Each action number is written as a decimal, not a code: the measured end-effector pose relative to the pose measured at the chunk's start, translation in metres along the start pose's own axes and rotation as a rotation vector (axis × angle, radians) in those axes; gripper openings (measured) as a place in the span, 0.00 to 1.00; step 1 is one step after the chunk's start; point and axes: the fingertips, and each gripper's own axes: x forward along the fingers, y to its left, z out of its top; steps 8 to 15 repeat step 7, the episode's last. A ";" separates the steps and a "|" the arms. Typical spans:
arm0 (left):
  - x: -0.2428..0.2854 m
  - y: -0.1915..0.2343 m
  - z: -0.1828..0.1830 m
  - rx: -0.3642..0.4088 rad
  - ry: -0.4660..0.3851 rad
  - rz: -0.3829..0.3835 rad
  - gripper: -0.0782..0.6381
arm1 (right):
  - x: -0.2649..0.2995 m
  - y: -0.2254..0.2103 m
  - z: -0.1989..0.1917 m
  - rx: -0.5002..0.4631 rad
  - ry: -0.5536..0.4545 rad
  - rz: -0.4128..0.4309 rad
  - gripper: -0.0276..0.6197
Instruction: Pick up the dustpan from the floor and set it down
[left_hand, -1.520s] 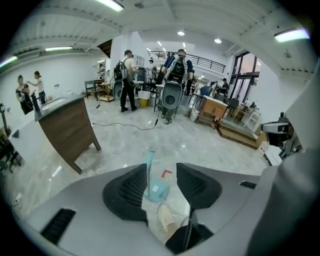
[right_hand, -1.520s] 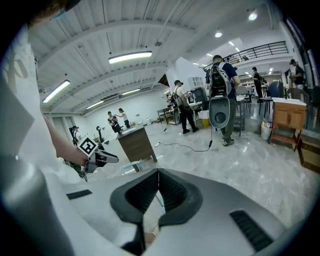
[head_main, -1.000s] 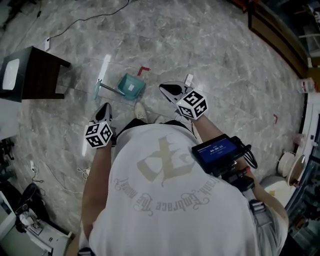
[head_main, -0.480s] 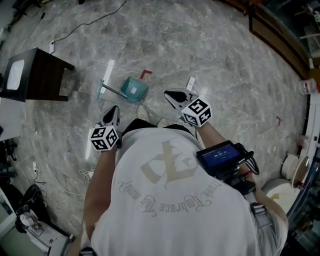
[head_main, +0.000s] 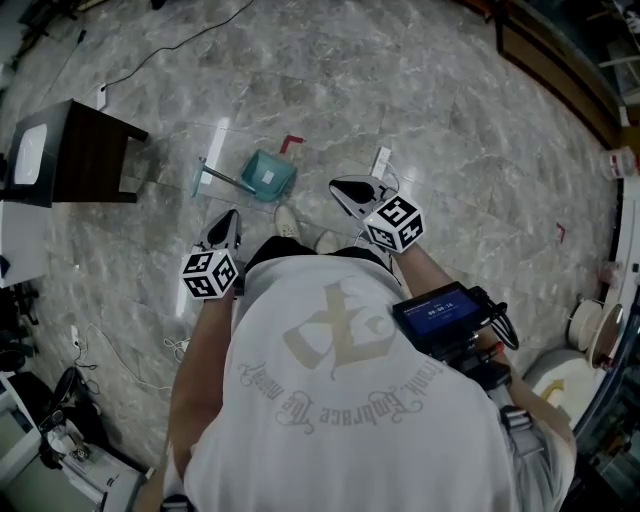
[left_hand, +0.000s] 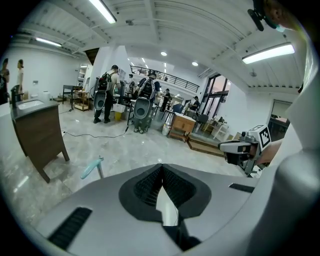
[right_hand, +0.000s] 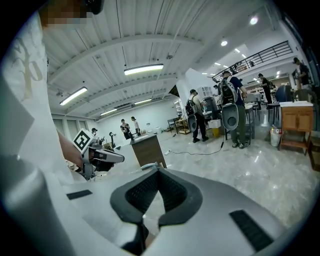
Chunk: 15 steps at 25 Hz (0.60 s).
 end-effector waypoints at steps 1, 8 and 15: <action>0.000 0.000 0.000 0.000 0.001 0.000 0.13 | 0.000 0.000 -0.001 0.002 0.002 0.000 0.07; 0.002 -0.003 0.000 0.004 0.002 -0.003 0.13 | -0.002 -0.001 -0.004 0.003 0.006 0.001 0.07; 0.002 -0.003 0.000 0.004 0.002 -0.003 0.13 | -0.002 -0.001 -0.004 0.003 0.006 0.001 0.07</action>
